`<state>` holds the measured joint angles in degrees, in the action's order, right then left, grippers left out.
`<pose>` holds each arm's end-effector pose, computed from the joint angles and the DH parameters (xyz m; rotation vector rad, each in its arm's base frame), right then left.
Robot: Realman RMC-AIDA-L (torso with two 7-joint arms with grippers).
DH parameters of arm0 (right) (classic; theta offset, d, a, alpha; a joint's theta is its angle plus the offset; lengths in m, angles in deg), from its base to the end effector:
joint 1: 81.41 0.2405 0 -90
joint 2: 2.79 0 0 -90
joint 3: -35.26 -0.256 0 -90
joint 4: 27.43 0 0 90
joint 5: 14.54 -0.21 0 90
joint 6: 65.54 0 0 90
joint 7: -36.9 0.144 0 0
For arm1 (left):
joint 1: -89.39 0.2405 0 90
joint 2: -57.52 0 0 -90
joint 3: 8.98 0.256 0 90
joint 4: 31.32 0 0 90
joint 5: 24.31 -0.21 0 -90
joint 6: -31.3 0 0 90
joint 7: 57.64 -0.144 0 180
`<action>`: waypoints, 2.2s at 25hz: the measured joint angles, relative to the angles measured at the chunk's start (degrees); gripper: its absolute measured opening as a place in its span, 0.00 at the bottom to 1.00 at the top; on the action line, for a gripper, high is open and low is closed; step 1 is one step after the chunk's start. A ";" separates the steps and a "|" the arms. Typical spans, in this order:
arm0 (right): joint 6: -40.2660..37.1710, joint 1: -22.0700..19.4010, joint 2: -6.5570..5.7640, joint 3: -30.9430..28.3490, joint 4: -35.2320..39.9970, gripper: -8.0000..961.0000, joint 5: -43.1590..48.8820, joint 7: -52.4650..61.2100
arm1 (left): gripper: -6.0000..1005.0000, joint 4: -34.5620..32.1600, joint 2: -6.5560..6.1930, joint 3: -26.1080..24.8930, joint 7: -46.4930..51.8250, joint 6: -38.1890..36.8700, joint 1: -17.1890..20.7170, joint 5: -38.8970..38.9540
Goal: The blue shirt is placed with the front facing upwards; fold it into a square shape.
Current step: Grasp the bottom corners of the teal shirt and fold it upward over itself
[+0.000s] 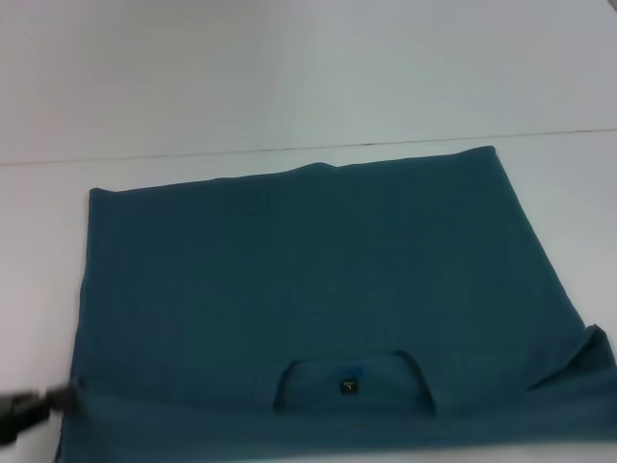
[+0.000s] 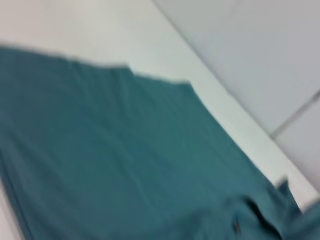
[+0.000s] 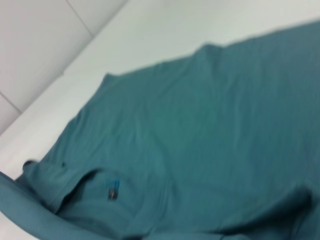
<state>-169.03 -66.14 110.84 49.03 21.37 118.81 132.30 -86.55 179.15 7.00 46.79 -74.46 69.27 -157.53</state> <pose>0.3792 0.2232 0.1019 -2.3383 1.2958 0.5347 -0.3305 0.2498 0.0612 -2.4155 -1.3821 -0.6553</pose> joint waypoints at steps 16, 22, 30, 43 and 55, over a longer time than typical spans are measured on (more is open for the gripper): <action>30.21 17.80 1.80 -0.18 -10.26 0.02 -0.06 1.37 | 0.02 15.92 -2.74 2.82 3.90 33.00 -19.74 2.26; 46.77 23.06 2.40 3.31 -16.75 0.02 -0.24 -1.16 | 0.03 20.38 -2.71 6.38 3.89 46.49 -24.11 2.32; 59.53 29.80 2.87 4.06 -20.12 0.01 -1.01 -3.11 | 0.04 23.54 -2.42 8.02 3.43 58.85 -28.02 2.43; 70.43 33.46 3.01 9.70 -22.40 0.01 -6.46 -3.81 | 0.05 25.02 -2.00 8.95 1.70 67.19 -29.49 6.24; 74.56 32.93 2.97 10.59 -24.45 0.05 -7.71 -7.04 | 0.06 27.19 0.36 9.59 -2.52 72.64 -29.97 8.51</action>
<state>-94.47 -33.21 113.81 59.61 -3.08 111.11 125.26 -59.36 179.51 16.59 44.28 -1.82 39.30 -149.02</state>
